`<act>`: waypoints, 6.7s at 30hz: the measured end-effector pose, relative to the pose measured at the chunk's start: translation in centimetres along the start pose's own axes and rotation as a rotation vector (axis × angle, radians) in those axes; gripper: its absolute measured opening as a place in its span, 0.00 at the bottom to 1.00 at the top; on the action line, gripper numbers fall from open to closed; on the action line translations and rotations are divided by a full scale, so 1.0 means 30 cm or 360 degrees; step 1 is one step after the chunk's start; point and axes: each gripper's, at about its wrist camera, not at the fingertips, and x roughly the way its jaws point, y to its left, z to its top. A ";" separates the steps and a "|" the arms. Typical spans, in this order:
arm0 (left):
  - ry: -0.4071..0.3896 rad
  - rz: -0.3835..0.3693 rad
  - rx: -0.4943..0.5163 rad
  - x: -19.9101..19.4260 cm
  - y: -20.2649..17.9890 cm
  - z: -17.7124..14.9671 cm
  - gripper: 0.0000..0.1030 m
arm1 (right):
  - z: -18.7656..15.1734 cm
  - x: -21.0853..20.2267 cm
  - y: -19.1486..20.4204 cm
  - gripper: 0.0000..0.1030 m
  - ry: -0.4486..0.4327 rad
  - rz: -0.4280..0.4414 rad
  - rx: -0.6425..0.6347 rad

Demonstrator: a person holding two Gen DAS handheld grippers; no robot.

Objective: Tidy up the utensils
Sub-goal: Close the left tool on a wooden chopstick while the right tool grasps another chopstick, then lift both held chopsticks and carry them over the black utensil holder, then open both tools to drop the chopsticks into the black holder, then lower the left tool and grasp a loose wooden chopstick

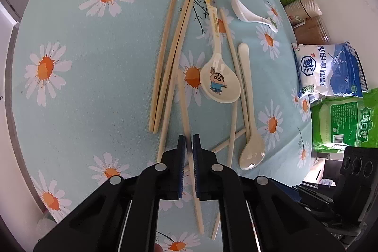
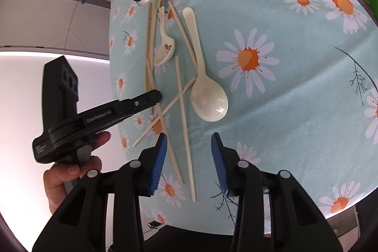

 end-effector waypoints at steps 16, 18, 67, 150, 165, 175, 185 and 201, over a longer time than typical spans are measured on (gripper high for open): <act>-0.0169 -0.0313 0.0049 -0.172 0.094 -0.070 0.04 | 0.036 0.139 0.174 0.26 0.0087 -0.0500 -0.0136; -0.0182 -0.0353 0.0067 -0.193 0.110 -0.083 0.04 | 0.038 0.160 0.189 0.24 0.0091 -0.0578 -0.0133; -0.0772 -0.0133 0.0070 -0.491 0.055 0.082 0.04 | 0.336 -0.053 0.554 0.06 -0.0283 -0.0022 -0.0852; -0.1459 0.0008 0.0419 -0.756 -0.057 0.287 0.51 | 0.721 -0.362 0.698 0.40 -0.1008 0.0241 -0.0993; -0.0931 0.0076 0.0894 -0.578 -0.038 0.008 0.51 | 0.440 -0.355 0.462 0.53 -0.0728 -0.0043 -0.0940; -0.0507 0.0163 0.1232 -0.393 -0.100 -0.119 0.51 | 0.299 -0.290 0.316 0.61 -0.0535 -0.0122 -0.0849; -0.0034 0.0332 0.1392 -0.129 -0.096 -0.197 0.36 | 0.234 -0.231 0.194 0.61 -0.0418 -0.0110 -0.0731; 0.0251 0.0449 0.1564 0.036 -0.197 -0.158 0.19 | 0.220 -0.220 0.103 0.61 -0.0343 0.0009 -0.0690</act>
